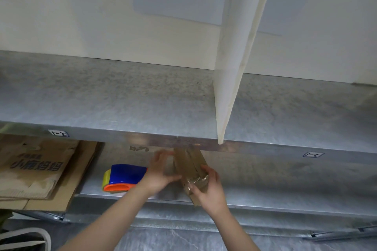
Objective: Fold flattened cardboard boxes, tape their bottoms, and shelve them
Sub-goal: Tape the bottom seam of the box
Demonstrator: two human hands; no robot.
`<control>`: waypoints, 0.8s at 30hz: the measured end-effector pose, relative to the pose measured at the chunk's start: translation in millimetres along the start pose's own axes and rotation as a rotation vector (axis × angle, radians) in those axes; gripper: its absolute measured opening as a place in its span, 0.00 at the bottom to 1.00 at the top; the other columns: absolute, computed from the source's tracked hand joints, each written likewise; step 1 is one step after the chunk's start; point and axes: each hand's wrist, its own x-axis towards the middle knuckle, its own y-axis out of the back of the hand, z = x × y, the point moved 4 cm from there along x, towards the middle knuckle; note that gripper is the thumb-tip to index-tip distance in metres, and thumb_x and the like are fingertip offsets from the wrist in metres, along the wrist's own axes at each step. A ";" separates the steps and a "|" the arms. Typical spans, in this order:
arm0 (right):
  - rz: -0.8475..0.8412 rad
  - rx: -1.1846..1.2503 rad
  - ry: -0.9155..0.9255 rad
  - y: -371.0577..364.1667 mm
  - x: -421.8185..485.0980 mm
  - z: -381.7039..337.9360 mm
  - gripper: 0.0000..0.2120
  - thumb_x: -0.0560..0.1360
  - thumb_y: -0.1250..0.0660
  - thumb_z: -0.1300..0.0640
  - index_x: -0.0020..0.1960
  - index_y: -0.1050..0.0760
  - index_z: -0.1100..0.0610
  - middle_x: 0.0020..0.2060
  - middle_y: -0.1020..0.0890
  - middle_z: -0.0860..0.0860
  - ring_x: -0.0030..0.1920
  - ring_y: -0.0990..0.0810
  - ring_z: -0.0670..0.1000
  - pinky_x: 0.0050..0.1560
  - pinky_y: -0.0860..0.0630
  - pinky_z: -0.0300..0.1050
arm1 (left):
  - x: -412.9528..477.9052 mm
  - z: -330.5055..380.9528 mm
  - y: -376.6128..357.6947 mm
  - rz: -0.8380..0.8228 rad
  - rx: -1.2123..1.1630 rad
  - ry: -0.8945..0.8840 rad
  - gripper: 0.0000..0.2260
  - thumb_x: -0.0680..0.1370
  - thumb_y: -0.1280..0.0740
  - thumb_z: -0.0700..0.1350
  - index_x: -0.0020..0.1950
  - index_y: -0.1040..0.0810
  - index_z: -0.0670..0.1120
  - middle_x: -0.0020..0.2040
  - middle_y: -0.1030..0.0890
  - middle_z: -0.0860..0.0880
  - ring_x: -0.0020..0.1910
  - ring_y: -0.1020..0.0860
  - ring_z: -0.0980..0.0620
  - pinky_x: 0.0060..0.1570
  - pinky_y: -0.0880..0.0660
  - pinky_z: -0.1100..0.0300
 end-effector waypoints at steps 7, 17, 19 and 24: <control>-0.202 -0.120 0.017 21.5 6.5 1.8 0.31 0.69 0.29 0.46 0.70 0.33 0.46 0.69 0.34 0.48 0.75 0.42 0.45 0.63 0.39 0.31 | 27.2 1.9 5.5 -0.301 0.133 0.005 0.36 0.69 0.25 0.54 0.73 0.38 0.58 0.70 0.34 0.54 0.69 0.34 0.53 0.66 0.35 0.59; -0.152 -0.038 -0.066 18.8 -2.5 2.5 0.36 0.66 0.36 0.46 0.73 0.41 0.40 0.77 0.46 0.50 0.76 0.44 0.54 0.74 0.40 0.50 | -45.4 -6.6 -22.4 -0.121 0.004 -0.020 0.30 0.67 0.30 0.67 0.66 0.34 0.63 0.64 0.31 0.53 0.63 0.29 0.56 0.58 0.36 0.76; -0.172 -0.070 -0.045 18.6 2.1 0.9 0.38 0.62 0.39 0.37 0.71 0.43 0.35 0.76 0.47 0.50 0.76 0.45 0.54 0.75 0.41 0.54 | -38.6 -5.1 -8.2 -0.091 0.109 -0.054 0.22 0.70 0.30 0.64 0.62 0.29 0.63 0.65 0.36 0.55 0.67 0.34 0.56 0.64 0.41 0.70; -0.216 -0.138 0.008 9.6 6.1 -6.0 0.43 0.62 0.37 0.32 0.73 0.48 0.37 0.72 0.44 0.54 0.74 0.41 0.54 0.74 0.39 0.49 | -24.1 1.6 0.7 -0.264 0.226 -0.147 0.14 0.73 0.28 0.54 0.55 0.28 0.60 0.72 0.40 0.58 0.71 0.40 0.59 0.67 0.40 0.65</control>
